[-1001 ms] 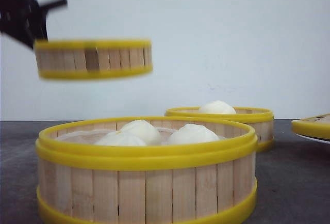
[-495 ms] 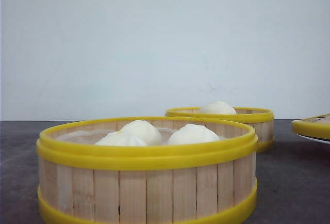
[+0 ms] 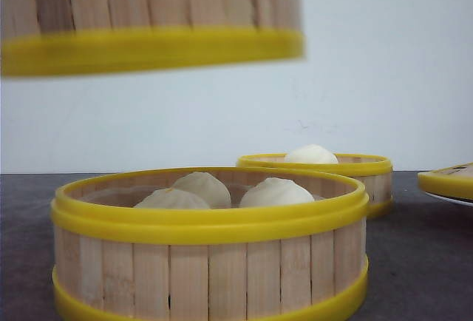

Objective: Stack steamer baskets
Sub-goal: 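Lift the basket with the left gripper and carry it over the front basket, then lower the basket onto the front basket and open the left gripper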

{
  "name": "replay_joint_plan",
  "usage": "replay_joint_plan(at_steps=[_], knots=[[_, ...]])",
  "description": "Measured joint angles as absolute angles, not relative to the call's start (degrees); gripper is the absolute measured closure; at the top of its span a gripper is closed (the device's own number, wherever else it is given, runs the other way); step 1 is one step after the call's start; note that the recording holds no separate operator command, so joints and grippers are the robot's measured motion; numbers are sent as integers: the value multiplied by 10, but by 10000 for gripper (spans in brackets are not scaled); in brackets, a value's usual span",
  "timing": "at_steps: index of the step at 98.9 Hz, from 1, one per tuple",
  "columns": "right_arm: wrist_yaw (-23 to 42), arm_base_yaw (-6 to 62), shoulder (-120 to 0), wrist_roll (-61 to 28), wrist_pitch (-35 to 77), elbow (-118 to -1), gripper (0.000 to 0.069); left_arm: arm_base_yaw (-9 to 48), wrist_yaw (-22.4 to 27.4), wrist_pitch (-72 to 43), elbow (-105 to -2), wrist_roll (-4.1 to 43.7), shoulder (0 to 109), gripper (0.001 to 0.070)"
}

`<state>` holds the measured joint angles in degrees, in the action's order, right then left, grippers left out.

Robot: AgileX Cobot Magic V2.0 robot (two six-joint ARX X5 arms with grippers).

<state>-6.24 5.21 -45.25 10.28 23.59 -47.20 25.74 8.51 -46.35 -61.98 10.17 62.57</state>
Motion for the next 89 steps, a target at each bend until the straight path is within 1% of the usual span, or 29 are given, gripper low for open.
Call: replay_joint_plan(at_steps=[10, 36, 53, 89], knots=[[-62, 53, -453, 103, 236, -472, 246, 286, 68, -436, -602, 103, 639, 682], [-62, 53, -453, 103, 245, -472, 246, 317, 64, -395, -601, 116, 708, 683], [-62, 53, -453, 103, 246, -472, 246, 323, 63, -375, -601, 117, 747, 683], [-62, 53, -453, 103, 246, -472, 246, 324, 61, -372, -601, 117, 754, 683]])
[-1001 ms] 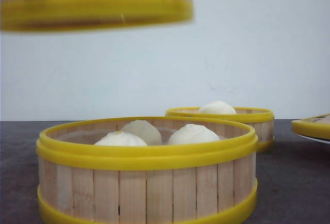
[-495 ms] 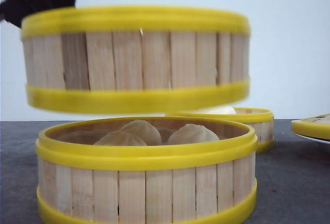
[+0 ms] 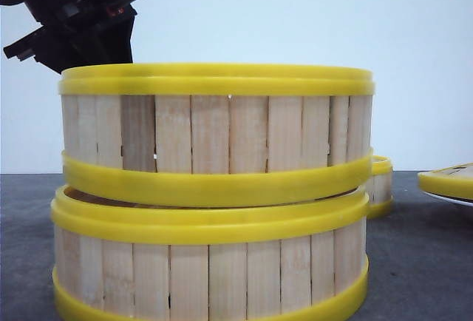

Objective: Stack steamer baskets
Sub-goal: 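Lower the basket onto the front basket and open the left gripper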

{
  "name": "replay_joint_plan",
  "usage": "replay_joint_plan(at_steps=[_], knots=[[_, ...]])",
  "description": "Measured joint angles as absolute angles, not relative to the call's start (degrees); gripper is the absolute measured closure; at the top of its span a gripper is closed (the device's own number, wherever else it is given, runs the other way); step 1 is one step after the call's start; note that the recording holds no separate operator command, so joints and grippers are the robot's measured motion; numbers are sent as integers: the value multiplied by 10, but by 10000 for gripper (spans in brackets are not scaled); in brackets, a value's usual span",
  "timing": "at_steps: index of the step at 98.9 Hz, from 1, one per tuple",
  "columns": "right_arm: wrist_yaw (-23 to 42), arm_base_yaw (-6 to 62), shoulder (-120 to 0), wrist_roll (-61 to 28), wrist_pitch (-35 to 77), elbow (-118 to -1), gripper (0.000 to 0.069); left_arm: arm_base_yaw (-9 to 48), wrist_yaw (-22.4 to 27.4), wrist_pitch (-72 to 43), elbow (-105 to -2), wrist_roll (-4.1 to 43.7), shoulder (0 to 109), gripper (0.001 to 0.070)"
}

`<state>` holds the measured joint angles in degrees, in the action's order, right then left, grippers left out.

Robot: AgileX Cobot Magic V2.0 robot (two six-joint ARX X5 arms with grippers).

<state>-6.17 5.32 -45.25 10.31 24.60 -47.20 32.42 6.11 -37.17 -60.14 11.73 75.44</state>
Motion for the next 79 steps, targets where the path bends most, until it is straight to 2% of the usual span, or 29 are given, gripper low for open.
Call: replay_joint_plan(at_steps=[79], knots=[[-61, 53, -453, 103, 251, -472, 246, 325, 44, -388, -601, 123, 781, 682]])
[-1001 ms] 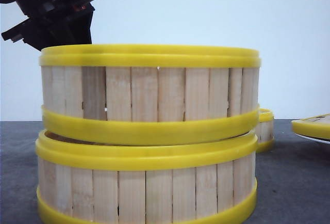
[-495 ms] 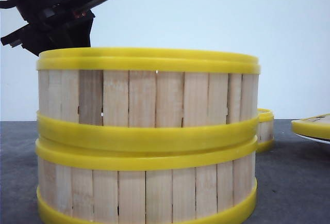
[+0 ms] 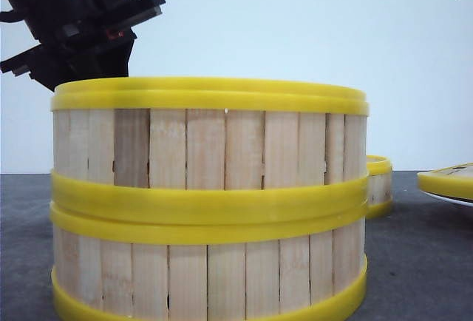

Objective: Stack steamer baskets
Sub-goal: 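Lower the basket onto the front basket and open the left gripper, then move the right gripper to the rim of the remaining bun basket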

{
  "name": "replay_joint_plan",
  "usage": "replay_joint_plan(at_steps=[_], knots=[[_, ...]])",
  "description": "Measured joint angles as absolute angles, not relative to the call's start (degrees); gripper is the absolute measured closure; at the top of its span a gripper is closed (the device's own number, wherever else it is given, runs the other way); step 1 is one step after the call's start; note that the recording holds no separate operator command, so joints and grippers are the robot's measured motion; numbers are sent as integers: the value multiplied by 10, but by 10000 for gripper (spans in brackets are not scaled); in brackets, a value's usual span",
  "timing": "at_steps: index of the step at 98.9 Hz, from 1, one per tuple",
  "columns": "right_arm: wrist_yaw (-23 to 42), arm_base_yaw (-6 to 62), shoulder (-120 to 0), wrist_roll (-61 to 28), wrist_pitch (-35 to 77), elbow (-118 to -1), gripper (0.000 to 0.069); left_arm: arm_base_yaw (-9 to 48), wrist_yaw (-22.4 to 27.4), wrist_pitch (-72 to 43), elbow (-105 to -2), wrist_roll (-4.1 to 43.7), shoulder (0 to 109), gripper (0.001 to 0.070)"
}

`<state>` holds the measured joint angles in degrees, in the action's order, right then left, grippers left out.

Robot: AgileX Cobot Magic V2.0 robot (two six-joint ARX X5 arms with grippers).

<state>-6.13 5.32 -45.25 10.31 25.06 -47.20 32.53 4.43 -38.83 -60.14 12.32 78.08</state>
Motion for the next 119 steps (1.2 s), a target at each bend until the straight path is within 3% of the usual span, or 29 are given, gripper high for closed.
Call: replay_joint_plan(at_steps=[15, 32, 42, 71, 96, 119], knots=[[-61, 53, -453, 103, 251, -472, 246, 325, 44, -389, -601, 129, 781, 646], [-69, 53, -453, 103, 252, -472, 246, 325, 23, -392, -601, 129, 781, 434], [-91, 53, -453, 103, 252, -472, 246, 325, 4, -392, -601, 129, 779, 376], [-108, 56, -468, 105, 246, -474, 246, 317, -55, -339, -601, 128, 649, 356], [-139, 56, -566, 116, 241, -529, 246, 310, -107, -314, -599, 126, 489, 356], [-139, 63, -701, 123, 240, -600, 246, 310, -117, -324, -487, 125, 334, 356]])
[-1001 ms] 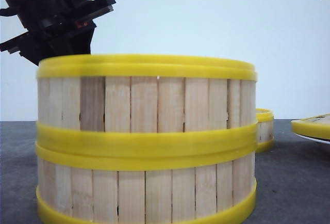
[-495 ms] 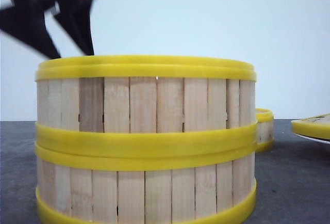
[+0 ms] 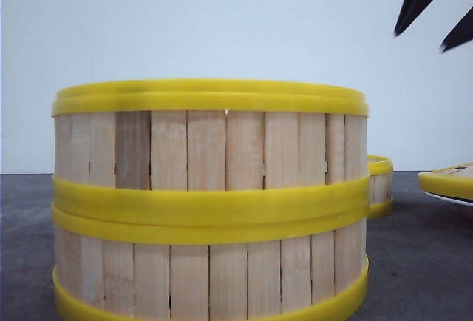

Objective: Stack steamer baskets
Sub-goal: 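Move the right gripper to the rim of the remaining bun basket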

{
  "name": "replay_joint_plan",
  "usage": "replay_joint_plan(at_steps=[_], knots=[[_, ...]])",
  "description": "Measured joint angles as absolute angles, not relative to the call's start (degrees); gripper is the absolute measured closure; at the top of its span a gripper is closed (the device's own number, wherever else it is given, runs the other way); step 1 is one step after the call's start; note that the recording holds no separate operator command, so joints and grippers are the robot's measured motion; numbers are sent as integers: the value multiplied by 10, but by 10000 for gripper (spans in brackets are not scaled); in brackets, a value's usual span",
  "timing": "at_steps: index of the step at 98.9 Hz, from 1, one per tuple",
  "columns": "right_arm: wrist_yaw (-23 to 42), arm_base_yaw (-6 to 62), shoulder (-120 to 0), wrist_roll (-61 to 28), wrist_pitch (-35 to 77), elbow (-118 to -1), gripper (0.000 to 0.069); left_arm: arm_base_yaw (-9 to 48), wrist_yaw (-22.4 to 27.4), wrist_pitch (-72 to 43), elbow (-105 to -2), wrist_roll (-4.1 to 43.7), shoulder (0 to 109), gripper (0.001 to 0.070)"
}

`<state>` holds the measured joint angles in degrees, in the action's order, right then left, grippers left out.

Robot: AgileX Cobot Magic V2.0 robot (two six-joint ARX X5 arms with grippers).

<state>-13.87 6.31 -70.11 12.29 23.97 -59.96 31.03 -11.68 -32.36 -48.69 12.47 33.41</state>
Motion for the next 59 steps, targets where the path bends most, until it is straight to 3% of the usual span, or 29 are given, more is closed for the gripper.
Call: replay_joint_plan(at_steps=[27, 59], knots=[[-121, 70, -881, 125, 239, -688, 246, 312, -116, -408, -462, 142, 196, 356], [-95, 71, -1027, 140, 220, -746, 274, 312, -110, -447, -462, 145, 152, 356]])
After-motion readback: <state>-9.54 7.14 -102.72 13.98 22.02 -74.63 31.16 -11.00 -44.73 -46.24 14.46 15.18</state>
